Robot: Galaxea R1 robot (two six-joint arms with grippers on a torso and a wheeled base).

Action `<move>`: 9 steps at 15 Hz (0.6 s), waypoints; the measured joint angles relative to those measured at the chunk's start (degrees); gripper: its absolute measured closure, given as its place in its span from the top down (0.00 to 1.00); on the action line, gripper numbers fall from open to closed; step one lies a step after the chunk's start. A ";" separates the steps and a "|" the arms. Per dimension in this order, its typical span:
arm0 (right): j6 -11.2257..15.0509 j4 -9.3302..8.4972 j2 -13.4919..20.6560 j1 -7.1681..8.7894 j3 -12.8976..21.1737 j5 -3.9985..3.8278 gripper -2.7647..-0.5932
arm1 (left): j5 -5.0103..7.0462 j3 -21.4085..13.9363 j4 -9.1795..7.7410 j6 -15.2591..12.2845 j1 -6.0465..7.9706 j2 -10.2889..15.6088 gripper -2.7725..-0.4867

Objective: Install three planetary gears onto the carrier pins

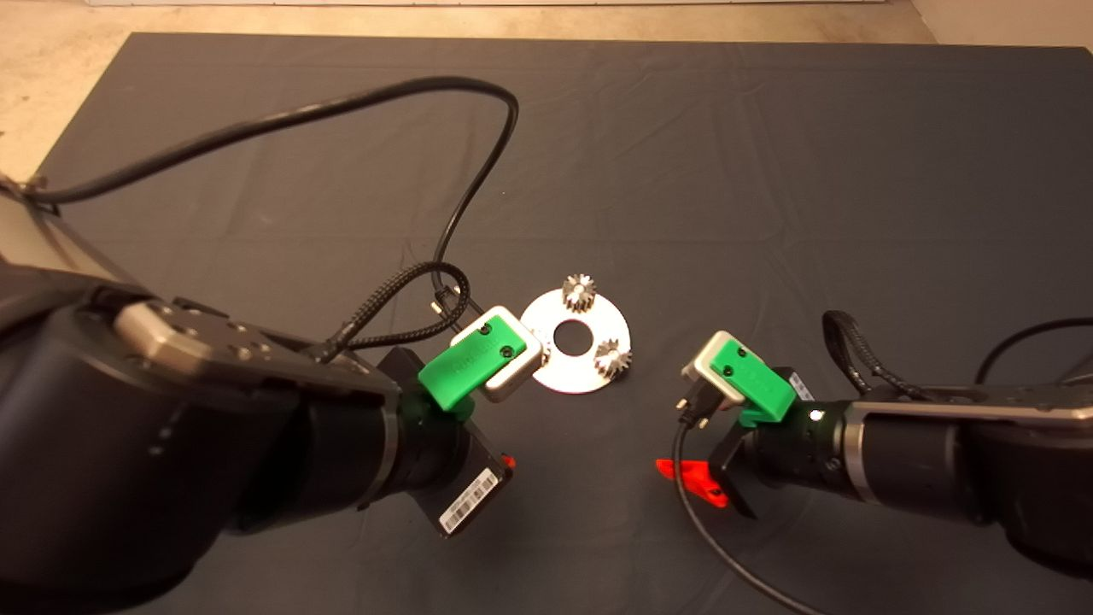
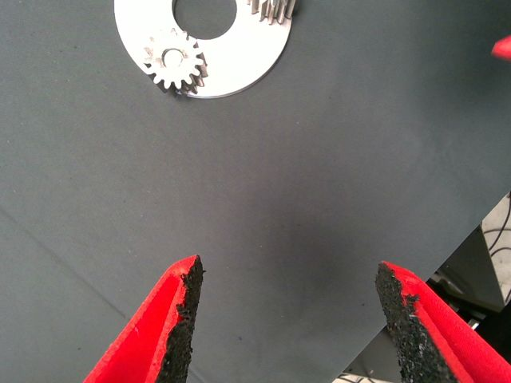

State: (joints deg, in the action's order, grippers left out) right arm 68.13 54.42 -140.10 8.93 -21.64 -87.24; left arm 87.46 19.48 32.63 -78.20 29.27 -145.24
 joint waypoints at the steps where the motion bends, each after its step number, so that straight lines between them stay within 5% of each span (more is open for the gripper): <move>1: 0.60 0.27 -0.38 0.57 0.00 0.06 0.81 | 0.02 0.00 0.00 -0.08 0.00 0.01 0.44; 7: 2.50 0.84 -0.20 1.23 0.01 -0.46 0.81 | 0.01 -0.30 0.16 -1.60 -0.20 0.65 0.44; 9: 2.86 0.97 -0.20 1.17 0.01 -0.48 0.81 | 0.01 -0.41 0.41 -1.73 -2.10 1.90 0.44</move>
State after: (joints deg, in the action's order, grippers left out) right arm 71.00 55.39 -140.30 10.11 -21.63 -87.71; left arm 87.46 19.07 33.05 -79.93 27.17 -143.33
